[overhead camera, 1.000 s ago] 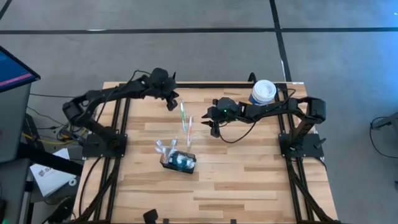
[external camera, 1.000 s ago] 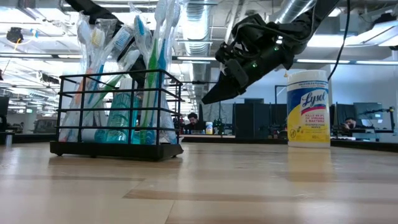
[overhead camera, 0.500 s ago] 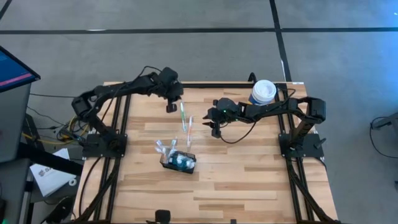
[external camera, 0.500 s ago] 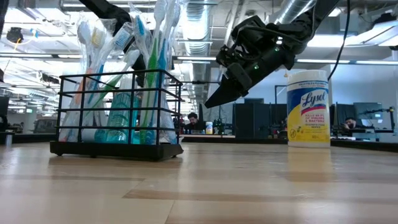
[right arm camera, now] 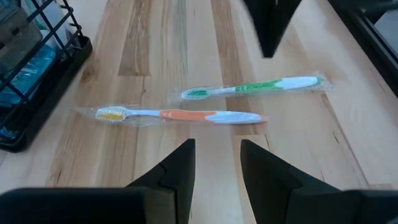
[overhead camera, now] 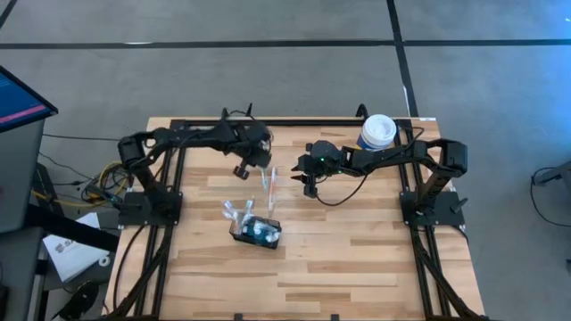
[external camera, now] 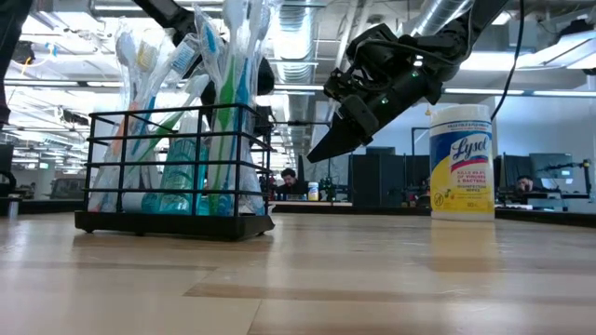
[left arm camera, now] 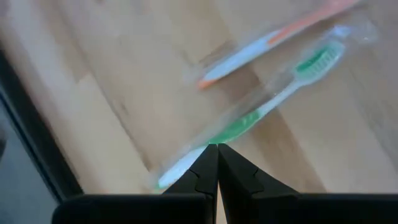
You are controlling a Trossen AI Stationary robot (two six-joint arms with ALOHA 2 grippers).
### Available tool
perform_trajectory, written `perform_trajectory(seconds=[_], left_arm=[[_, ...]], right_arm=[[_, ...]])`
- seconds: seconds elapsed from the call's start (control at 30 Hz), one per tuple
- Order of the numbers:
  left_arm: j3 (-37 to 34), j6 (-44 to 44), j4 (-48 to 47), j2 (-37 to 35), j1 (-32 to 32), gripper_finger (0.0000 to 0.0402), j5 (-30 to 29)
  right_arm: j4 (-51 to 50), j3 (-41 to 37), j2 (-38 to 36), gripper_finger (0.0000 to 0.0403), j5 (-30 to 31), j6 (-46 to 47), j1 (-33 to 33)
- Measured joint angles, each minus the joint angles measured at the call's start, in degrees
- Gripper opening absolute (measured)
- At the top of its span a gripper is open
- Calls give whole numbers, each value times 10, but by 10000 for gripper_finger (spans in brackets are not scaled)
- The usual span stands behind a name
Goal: Pick & Place toothbrushing station
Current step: Put the green toothbrush into the wire organizer
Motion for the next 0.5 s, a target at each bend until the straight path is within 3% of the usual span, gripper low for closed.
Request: perform_trajectory(seconds=[0.23, 0.5], left_arm=[[0, 105, 2, 16, -64, 2, -54], [0, 149, 8, 44, -86, 5, -99]], right_arm=[[-3, 0, 0, 118, 0, 0, 0], [-22, 0, 0, 118, 0, 1, 2]])
